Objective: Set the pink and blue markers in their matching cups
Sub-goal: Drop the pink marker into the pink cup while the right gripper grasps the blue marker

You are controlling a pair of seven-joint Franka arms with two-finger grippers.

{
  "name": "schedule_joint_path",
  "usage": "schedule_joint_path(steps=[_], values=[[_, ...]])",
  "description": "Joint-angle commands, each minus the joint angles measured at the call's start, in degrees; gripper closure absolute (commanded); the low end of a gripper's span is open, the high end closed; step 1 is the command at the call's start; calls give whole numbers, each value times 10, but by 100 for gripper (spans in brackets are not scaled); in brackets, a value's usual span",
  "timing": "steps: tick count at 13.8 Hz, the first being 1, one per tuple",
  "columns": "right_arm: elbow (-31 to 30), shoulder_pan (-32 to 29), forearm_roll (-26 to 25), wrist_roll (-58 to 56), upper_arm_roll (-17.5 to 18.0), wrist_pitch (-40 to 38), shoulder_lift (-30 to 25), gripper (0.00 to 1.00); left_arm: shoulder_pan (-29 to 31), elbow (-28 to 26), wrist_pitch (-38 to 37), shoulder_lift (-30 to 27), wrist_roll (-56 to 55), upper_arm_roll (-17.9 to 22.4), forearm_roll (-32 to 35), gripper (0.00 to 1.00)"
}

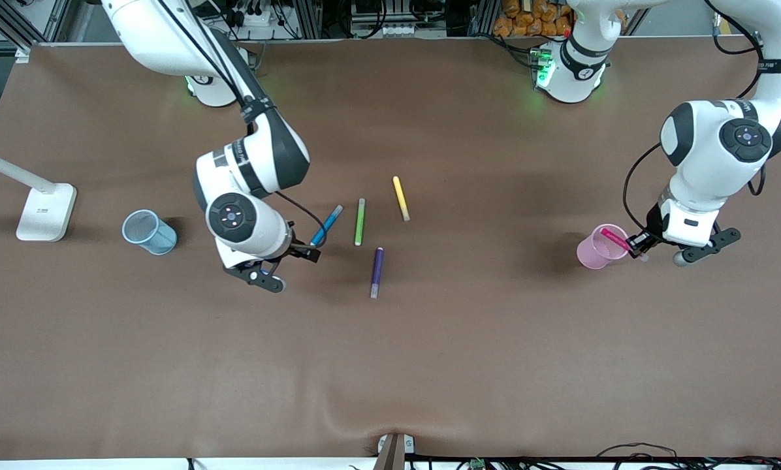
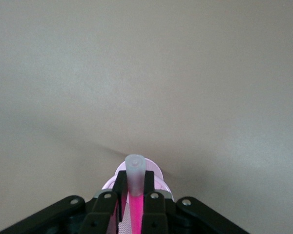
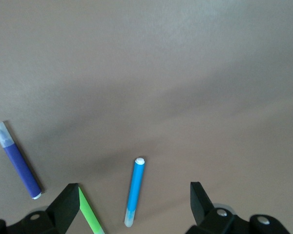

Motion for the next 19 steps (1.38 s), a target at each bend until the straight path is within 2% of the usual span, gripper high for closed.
schedule_joint_path(steps=[1, 4, 5, 6, 9, 12, 16, 19], values=[[-26, 9, 7, 27, -5, 9, -8, 0, 7, -1, 9, 12, 1, -5, 13, 100], [-53, 23, 7, 31, -5, 37, -8, 0, 7, 6, 8, 21, 0, -5, 12, 100], [-63, 25, 7, 31, -5, 51, -8, 0, 7, 10, 5, 23, 0, -6, 13, 58], [-65, 30, 7, 31, -5, 56, -5, 0, 7, 13, 4, 26, -1, -6, 13, 1], [-66, 40, 7, 32, -5, 68, 19, 0, 6, 32, -6, 26, 0, -7, 13, 0], [-67, 44, 7, 52, -5, 74, 31, 0, 2, 105, -118, 25, 0, -11, 13, 0], [-82, 52, 7, 52, -5, 77, 41, 12, 3, 215, -286, 22, 1, -42, 6, 0], [-116, 51, 8, 52, -5, 110, 41, 21, 3, 269, -352, 22, 7, -60, -3, 0]])
